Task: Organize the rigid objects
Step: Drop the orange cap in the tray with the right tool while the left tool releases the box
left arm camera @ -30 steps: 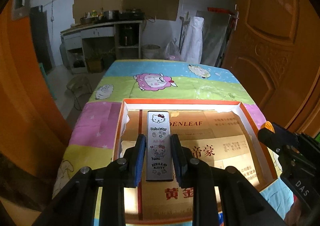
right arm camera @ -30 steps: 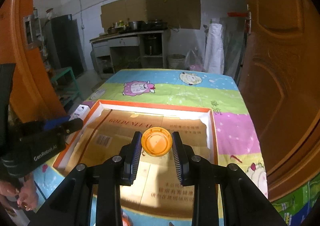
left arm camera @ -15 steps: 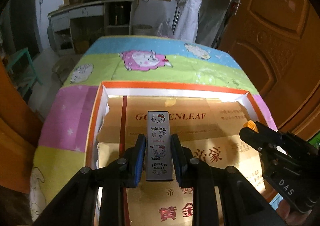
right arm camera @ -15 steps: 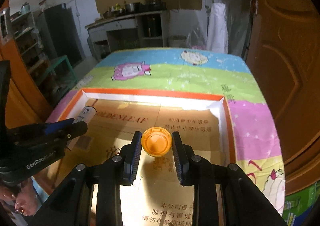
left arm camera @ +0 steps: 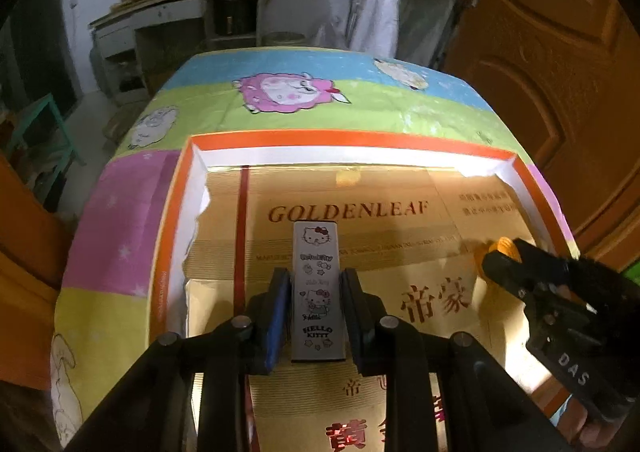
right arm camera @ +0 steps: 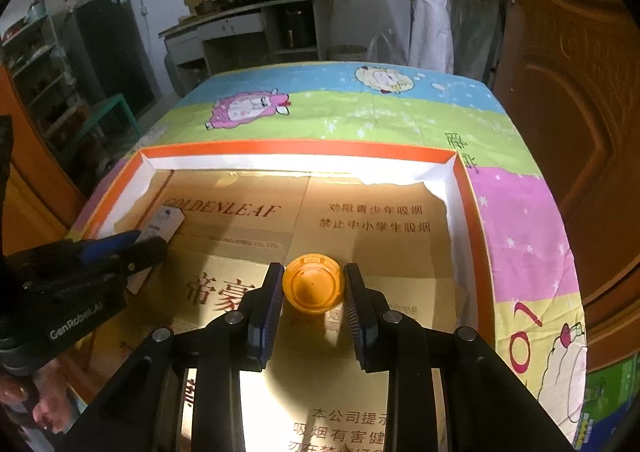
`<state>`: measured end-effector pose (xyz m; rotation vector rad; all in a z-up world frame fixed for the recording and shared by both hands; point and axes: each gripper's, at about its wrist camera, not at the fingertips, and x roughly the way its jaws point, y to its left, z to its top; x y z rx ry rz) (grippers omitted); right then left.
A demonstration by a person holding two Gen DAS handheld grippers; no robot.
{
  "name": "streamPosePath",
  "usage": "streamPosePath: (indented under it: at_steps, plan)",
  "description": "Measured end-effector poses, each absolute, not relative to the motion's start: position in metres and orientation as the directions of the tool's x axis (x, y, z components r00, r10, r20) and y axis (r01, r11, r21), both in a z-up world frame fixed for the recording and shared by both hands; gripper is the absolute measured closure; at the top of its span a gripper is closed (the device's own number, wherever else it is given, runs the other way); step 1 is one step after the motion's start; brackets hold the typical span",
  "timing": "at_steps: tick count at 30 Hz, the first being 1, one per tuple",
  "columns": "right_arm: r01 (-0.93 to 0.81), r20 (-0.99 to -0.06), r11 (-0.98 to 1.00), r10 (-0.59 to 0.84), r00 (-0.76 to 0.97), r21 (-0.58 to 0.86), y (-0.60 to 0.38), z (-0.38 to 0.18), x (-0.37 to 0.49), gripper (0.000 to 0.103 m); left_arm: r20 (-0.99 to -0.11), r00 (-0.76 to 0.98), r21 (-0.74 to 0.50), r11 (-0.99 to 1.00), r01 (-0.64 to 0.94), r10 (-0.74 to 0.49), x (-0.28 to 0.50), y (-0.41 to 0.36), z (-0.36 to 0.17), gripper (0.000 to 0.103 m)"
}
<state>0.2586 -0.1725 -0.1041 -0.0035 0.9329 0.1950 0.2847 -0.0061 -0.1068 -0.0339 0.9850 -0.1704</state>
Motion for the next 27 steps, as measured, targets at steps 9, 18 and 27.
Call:
streamPosePath:
  at_steps: [9, 18, 27]
  plan:
    - [-0.139, -0.814, 0.989, 0.123, 0.567, 0.053, -0.175, -0.108, 0.255, 0.049, -0.821, 0.529, -0.136, 0.973, 0.184, -0.215, 0.282, -0.008, -0.102, 0.039]
    - [-0.103, -0.792, 0.992, 0.119, 0.599, 0.071, -0.185, -0.089, 0.232, 0.049, -0.756, 0.618, -0.128, 0.974, 0.185, -0.217, 0.253, -0.002, -0.065, 0.039]
    - [-0.096, -0.766, 0.992, 0.123, 0.631, 0.081, -0.186, -0.065, 0.195, 0.049, -0.711, 0.659, -0.153, 0.968, 0.198, -0.247, 0.207, 0.003, -0.037, 0.039]
